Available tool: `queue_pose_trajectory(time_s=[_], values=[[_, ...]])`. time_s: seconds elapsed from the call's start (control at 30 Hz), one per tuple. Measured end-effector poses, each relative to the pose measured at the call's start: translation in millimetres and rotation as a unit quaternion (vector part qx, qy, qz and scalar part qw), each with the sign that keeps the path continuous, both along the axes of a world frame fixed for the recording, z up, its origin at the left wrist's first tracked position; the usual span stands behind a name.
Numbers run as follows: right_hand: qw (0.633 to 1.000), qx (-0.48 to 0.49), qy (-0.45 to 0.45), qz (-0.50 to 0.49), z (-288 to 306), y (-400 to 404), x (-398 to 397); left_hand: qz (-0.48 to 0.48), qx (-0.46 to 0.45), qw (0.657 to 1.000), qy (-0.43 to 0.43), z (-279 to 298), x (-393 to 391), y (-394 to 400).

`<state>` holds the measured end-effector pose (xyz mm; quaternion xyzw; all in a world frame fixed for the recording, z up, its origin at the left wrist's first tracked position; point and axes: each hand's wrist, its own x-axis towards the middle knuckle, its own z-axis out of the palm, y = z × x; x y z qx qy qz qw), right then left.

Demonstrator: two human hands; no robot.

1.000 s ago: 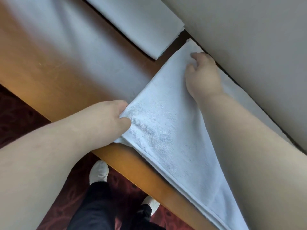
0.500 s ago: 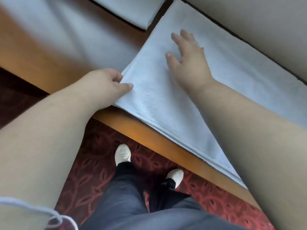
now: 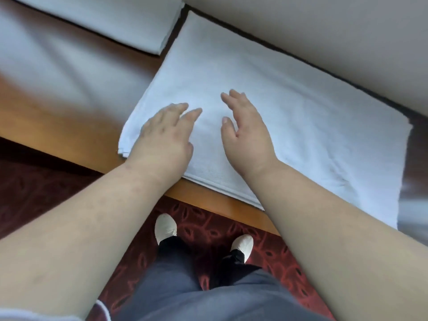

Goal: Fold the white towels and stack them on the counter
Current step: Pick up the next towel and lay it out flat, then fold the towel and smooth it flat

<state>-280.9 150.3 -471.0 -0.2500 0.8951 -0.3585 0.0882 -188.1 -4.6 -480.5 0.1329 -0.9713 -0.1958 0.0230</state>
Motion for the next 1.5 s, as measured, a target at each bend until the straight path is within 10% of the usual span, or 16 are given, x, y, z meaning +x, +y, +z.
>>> queue_pose_trajectory(time_s=[0.17,0.37,0.57,0.77,0.9,1.1,1.37,1.5], values=[[0.94,0.317,-0.052,-0.115,-15.7,114.9,-6.0,-0.008,-0.036,0.996,-0.083,-11.4,-10.7,8.1],[0.971,-0.008,-0.194,-0.143,-1.8,164.8,-7.3,-0.077,-0.034,0.995,-0.053,12.9,-58.6,75.2],[0.915,0.311,-0.049,-0.253,-27.6,262.1,3.1,-0.234,-0.066,0.965,-0.099,-17.5,-89.8,153.9],[0.929,0.271,-0.059,-0.244,-31.5,301.2,8.1,-0.172,-0.052,0.979,-0.098,-16.4,-85.0,175.1],[0.937,0.066,-0.053,-0.338,-26.5,309.5,15.4,-0.301,-0.032,0.953,-0.01,1.7,-88.8,245.4],[0.899,0.252,-0.092,-0.347,-34.4,343.9,32.1,-0.389,-0.138,0.901,-0.133,-15.6,-102.7,307.9],[0.868,0.014,-0.172,-0.466,-14.9,364.2,21.5,-0.418,-0.099,0.896,-0.114,14.9,-130.0,337.1],[0.858,0.099,-0.259,-0.433,-6.9,383.5,11.4,-0.381,-0.062,0.92,-0.068,9.9,-197.6,388.4]])
